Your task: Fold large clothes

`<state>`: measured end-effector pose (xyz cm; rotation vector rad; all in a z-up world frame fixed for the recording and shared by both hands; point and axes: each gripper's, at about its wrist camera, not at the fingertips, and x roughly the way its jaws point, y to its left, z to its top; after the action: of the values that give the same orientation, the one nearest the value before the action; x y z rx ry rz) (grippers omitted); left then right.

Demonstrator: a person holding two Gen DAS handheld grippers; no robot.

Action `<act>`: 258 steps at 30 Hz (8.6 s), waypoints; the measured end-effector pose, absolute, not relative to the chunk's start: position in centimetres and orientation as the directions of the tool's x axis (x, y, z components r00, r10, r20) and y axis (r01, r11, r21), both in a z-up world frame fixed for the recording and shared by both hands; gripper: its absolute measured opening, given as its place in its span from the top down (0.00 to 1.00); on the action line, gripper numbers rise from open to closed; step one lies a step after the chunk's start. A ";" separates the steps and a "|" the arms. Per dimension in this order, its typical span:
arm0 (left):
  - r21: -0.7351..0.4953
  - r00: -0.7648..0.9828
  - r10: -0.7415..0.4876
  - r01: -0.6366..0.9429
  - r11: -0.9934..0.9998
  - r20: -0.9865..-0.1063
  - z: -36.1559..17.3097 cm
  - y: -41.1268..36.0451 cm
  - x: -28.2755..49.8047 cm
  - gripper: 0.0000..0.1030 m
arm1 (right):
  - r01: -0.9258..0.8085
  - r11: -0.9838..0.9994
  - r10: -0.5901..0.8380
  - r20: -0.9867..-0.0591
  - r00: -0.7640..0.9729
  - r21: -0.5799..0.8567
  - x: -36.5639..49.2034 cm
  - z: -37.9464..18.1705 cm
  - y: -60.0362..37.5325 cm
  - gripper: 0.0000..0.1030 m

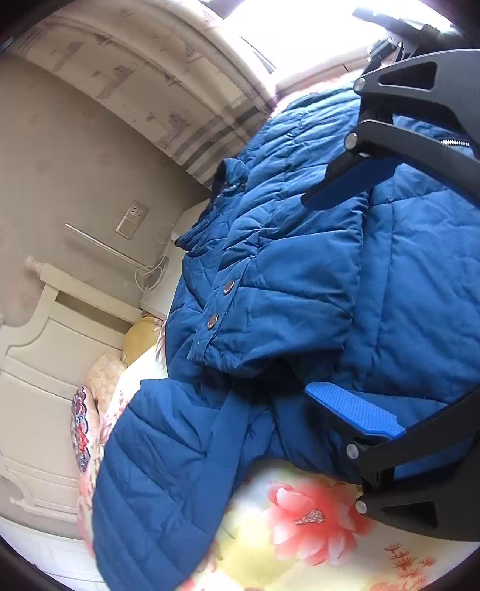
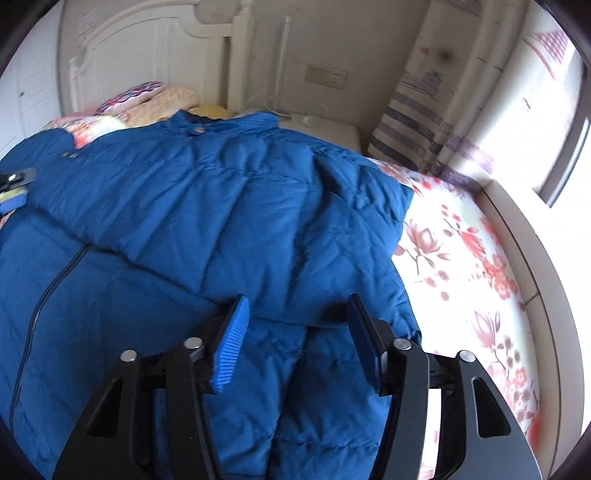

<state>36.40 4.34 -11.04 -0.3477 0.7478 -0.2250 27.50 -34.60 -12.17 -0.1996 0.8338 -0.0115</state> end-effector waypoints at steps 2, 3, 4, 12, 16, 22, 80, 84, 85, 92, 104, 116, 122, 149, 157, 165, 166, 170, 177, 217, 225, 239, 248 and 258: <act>-0.374 0.716 -0.315 0.081 0.924 -0.623 -11.1 4.5 36.0 0.07 | -0.097 0.955 -0.142 -0.718 0.681 -0.281 27.0 -12.4 -33.3 0.32; -0.373 0.716 -0.315 0.082 0.924 -0.623 -11.1 4.6 35.9 0.07 | -0.113 0.933 -0.174 -0.701 0.691 -0.343 26.9 -12.6 -32.6 0.32; -0.372 0.716 -0.314 0.081 0.924 -0.624 -11.1 4.7 35.8 0.07 | -0.115 0.907 -0.212 -0.674 0.707 -0.405 26.8 -12.8 -32.0 0.32; -0.363 0.714 -0.311 0.086 0.928 -0.627 -11.1 4.7 35.5 0.06 | -0.046 0.895 -0.285 -0.649 0.705 -0.444 28.2 -13.3 -34.3 0.91; -0.357 0.706 -0.308 0.084 0.930 -0.638 -11.2 4.5 35.7 0.06 | -0.003 0.939 -0.248 -0.680 0.690 -0.345 27.7 -12.7 -36.9 0.92; -0.344 0.711 -0.301 0.088 0.935 -0.636 -11.2 4.5 35.3 0.06 | -0.080 0.972 -0.126 -0.781 0.612 -0.219 27.3 -11.2 -37.6 0.84; -0.798 0.816 -0.123 -0.503 0.333 -0.565 -10.7 42.9 40.2 0.80 | 0.049 0.997 0.009 -0.777 0.630 0.051 34.3 -12.5 -36.2 0.28; -0.784 0.861 -0.033 -0.446 0.432 -0.508 -7.5 39.1 39.6 0.96 | 0.050 0.997 0.008 -0.777 0.630 0.050 34.3 -12.5 -36.2 0.28; -0.761 0.874 -0.027 -0.407 0.506 -0.485 -5.6 37.0 39.9 0.96 | 0.050 0.998 0.008 -0.777 0.630 0.050 34.3 -12.5 -36.3 0.28; -0.606 0.887 -0.335 0.081 0.791 -0.318 4.3 18.2 41.0 0.97 | 0.051 0.997 0.009 -0.775 0.632 0.053 34.2 -12.6 -36.2 0.28; -0.393 0.535 -0.557 0.397 0.829 -0.635 -8.5 -13.0 41.7 0.48 | 0.051 0.996 0.027 -0.770 0.638 0.076 34.0 -12.6 -36.1 0.28; -0.314 0.795 -0.391 0.265 0.912 -0.463 -4.9 -1.5 31.0 0.14 | 0.044 0.992 0.062 -0.761 0.646 0.118 34.0 -12.5 -36.6 0.28; -0.521 0.815 -0.161 -0.192 0.832 -0.557 -9.6 9.9 33.6 0.16 | 0.047 0.996 0.023 -0.765 0.644 0.069 33.9 -12.5 -36.0 0.28; -0.399 0.817 0.128 -0.403 0.823 -0.562 -10.8 13.5 32.2 0.14 | -0.505 0.644 0.103 -0.589 0.802 -0.575 30.2 -11.9 -7.5 0.46; -0.406 0.820 0.118 -0.397 0.823 -0.561 -10.7 13.5 32.0 0.13 | -0.364 0.916 0.400 -0.419 0.815 0.166 31.2 -2.9 -21.9 0.86; -0.412 0.824 0.109 -0.387 0.825 -0.556 -10.5 13.3 31.8 0.13 | 0.143 0.734 0.306 -0.510 0.804 0.664 31.6 -10.0 -40.7 0.75; -0.410 0.822 0.107 -0.386 0.826 -0.559 -10.5 13.2 31.8 0.13 | 0.149 0.710 0.339 -0.519 0.785 0.688 31.7 -11.2 -40.9 0.72; -0.397 0.818 0.110 -0.385 0.833 -0.564 -10.6 12.9 31.9 0.13 | 0.091 0.693 0.395 -0.481 0.783 0.716 32.2 -11.8 -39.3 0.27; -0.386 0.813 0.114 -0.389 0.837 -0.572 -10.8 12.7 32.1 0.12 | 0.155 0.733 0.361 -0.571 0.737 0.662 35.0 -11.6 -37.4 0.38; -0.378 0.810 0.111 -0.385 0.842 -0.576 -10.8 12.3 32.2 0.11 | -0.001 0.999 0.024 -0.661 0.750 0.036 35.1 -6.2 -30.2 0.60; -0.372 0.841 0.123 -0.358 0.856 -0.528 -9.1 11.5 31.1 0.11 | -0.001 0.994 0.079 -0.710 0.699 0.110 34.6 -11.2 -34.1 0.59; -0.087 0.600 -0.052 -0.029 0.996 -0.798 -13.2 -1.9 41.4 0.02 | -0.013 0.985 0.131 -0.700 0.702 0.172 34.5 -11.6 -35.0 0.59; -0.139 0.683 -0.101 0.000 0.990 -0.724 -6.6 -3.1 45.3 0.02 | -0.017 0.986 0.131 -0.699 0.702 0.168 34.5 -11.4 -34.9 0.57; -0.026 0.614 0.005 -0.041 0.999 -0.789 -9.0 -6.3 50.0 0.05 | -0.028 0.978 0.167 -0.692 0.703 0.207 34.5 -11.7 -35.2 0.57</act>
<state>50.05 -6.35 -8.98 -0.0429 0.9092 0.0263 34.50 -35.24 -11.67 0.1862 0.7852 0.1092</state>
